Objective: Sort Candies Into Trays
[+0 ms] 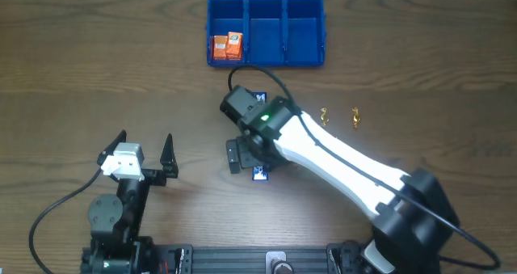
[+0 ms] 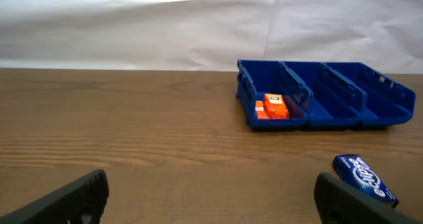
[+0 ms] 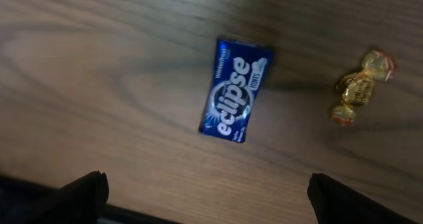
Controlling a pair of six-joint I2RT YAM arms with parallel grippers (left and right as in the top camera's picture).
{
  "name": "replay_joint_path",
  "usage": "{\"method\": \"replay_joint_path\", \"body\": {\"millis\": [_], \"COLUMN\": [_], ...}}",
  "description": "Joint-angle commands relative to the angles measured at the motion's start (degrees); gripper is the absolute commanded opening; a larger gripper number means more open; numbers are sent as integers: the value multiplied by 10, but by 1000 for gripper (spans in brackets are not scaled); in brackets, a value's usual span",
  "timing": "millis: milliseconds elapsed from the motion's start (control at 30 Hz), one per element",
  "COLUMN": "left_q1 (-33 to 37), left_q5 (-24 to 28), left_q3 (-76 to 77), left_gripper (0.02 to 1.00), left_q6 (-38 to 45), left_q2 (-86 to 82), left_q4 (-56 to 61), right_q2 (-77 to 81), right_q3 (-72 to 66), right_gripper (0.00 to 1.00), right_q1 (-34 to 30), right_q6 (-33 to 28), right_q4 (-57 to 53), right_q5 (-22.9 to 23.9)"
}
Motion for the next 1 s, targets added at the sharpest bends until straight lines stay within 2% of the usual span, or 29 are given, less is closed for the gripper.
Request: {"method": "replay_joint_path", "body": {"millis": [33, 300, 667, 800, 900, 1000], "left_q1": [4, 4, 4, 4, 4, 4], "left_q5": [12, 12, 12, 12, 12, 12], "left_q3": [-11, -11, -11, -11, -11, -11], "left_gripper": [998, 998, 998, 998, 998, 998], "left_q6": [5, 5, 5, 5, 5, 5], "left_q2": [-3, -3, -3, -3, -3, -3], "left_q4": [-20, -20, -20, -20, -20, -20], "right_q2": [51, 95, 124, 124, 124, 124], "right_q3": [-7, -47, -70, -70, -70, -70], "right_gripper": [998, 998, 991, 630, 411, 316], "right_q1": [3, 4, 4, 4, 4, 4], "right_q6": [37, 92, 93, 95, 101, 104], "right_q4": [48, 91, 132, 136, 136, 140], "right_q5": [17, 50, 49, 49, 50, 50]}}
